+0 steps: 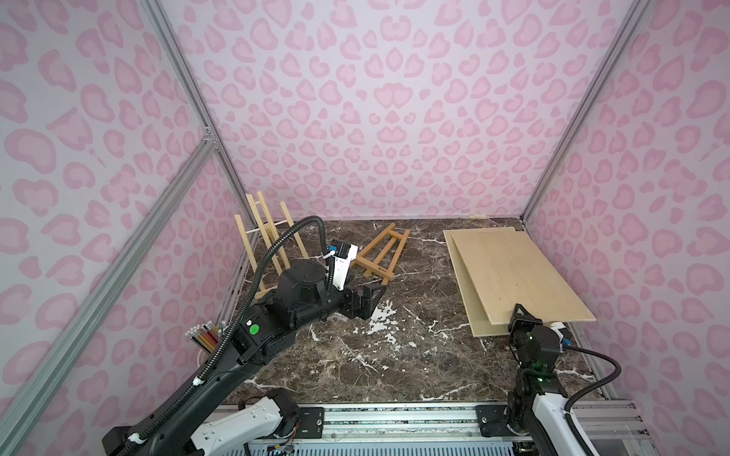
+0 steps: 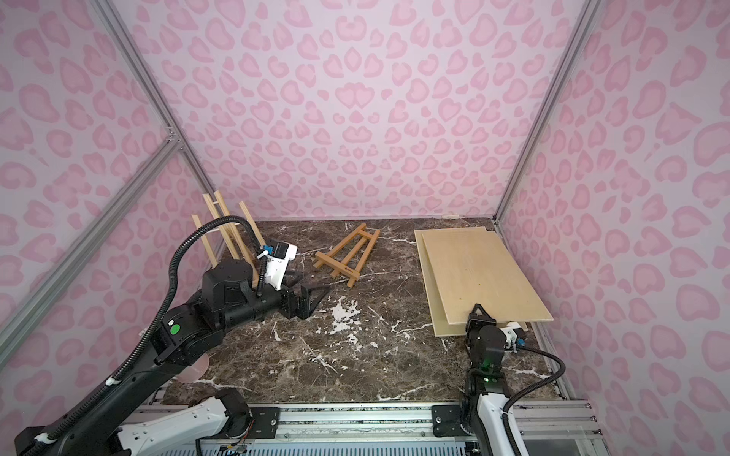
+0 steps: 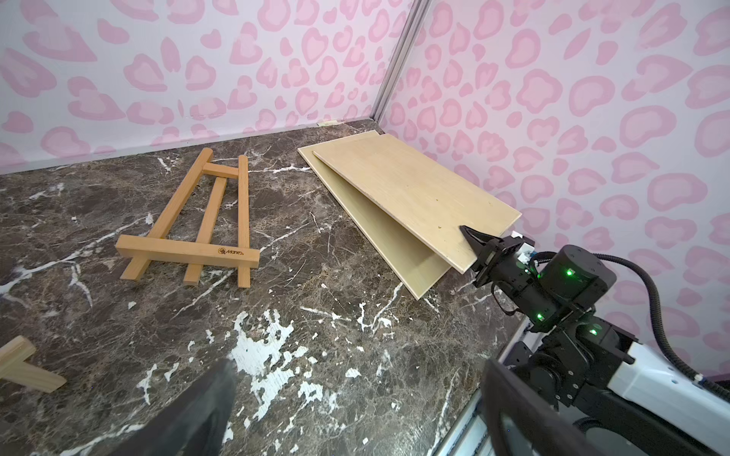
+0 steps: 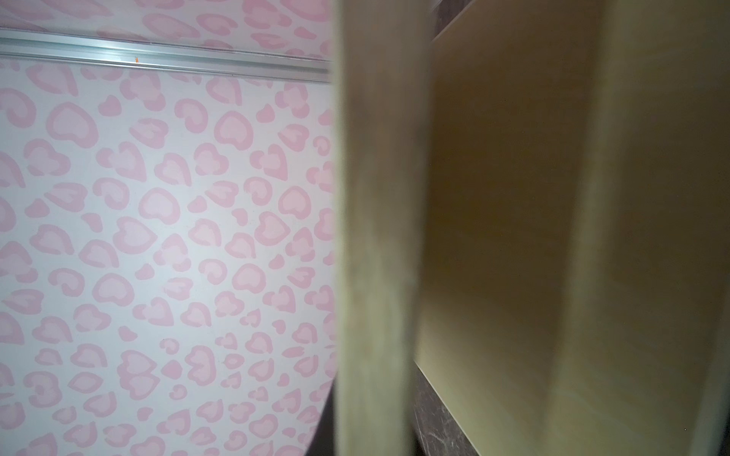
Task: Disassemble the easel
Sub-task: Place the drawing board on the drawing board.
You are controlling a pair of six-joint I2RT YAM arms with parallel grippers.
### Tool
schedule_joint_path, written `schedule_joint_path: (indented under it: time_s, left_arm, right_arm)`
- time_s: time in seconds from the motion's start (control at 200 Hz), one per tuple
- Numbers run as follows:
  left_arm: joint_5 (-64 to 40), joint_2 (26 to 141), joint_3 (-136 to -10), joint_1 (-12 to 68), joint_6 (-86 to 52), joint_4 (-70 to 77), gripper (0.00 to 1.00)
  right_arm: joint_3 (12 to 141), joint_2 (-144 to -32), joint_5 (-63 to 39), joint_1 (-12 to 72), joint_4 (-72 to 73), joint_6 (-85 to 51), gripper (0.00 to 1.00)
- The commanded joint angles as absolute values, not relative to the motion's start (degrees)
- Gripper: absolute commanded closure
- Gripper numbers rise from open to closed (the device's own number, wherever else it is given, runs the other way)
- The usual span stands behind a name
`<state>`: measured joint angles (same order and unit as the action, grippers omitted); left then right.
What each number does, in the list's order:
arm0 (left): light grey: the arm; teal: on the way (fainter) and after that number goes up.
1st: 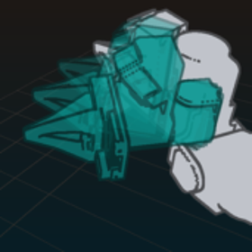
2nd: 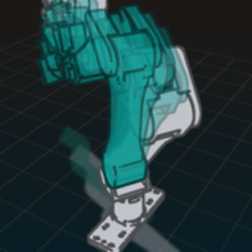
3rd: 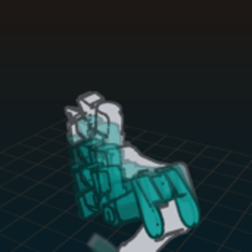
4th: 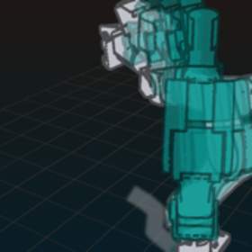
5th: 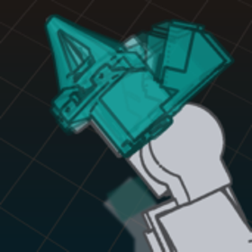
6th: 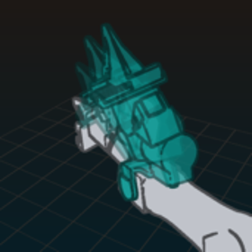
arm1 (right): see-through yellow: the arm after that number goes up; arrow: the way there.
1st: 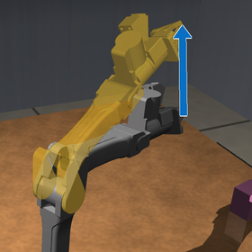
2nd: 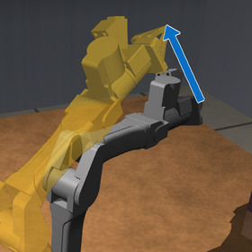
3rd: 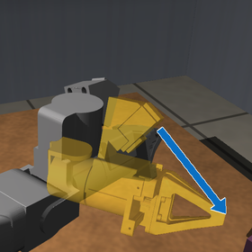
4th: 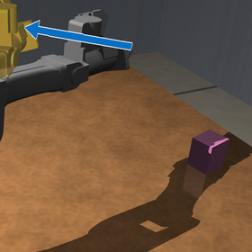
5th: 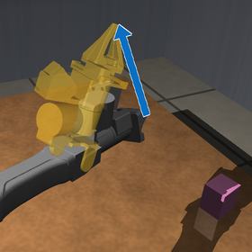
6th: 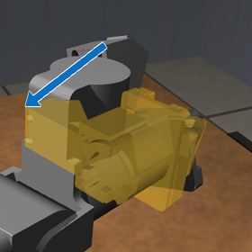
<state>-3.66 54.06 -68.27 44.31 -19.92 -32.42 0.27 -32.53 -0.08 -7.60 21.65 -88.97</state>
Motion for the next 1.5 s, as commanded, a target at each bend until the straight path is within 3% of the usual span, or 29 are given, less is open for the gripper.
schedule_joint_path:
  time_s: [0.0,0.05,0.155,0.3,0.615,0.77,0.905,1.495]
  left_arm:
    - [-3.8,54.0,-68.1,44.0,-20.0,-29.9,0.02]
    - [-3.9,54.0,-68.1,43.9,-20.2,-29.9,0.02]
    - [-4.1,54.0,-68.1,43.5,-20.2,-29.9,0.02]
    - [-4.7,53.8,-68.1,43.0,-20.5,-29.6,0.02]
    - [-5.1,53.6,-67.9,42.3,-20.9,-29.5,0.02]
    - [-5.3,53.6,-67.9,42.1,-21.1,-29.5,0.02]
    - [-5.3,53.4,-67.9,41.9,-21.1,-29.4,0.02]
    - [-5.7,53.6,-67.9,41.4,-21.4,-29.4,0.02]
  right_arm:
    - [-2.1,-32.9,-0.3,-6.9,17.7,-87.8,1.00]
    - [-2.2,-32.4,0.0,-6.4,16.6,-87.5,1.00]
    - [-2.4,-30.6,0.7,-5.8,13.7,-87.6,0.87]
    - [-3.0,-29.2,0.0,-5.6,12.0,-87.6,0.77]
    - [-1.5,-30.6,-2.3,-5.6,10.4,-84.6,0.70]
    - [-1.0,-33.7,-4.5,-5.6,11.3,-82.9,0.75]
    - [-0.5,-36.1,-5.8,-5.6,13.1,-81.7,0.96]
    - [-0.7,-36.2,-8.4,-5.5,13.3,-80.4,1.00]
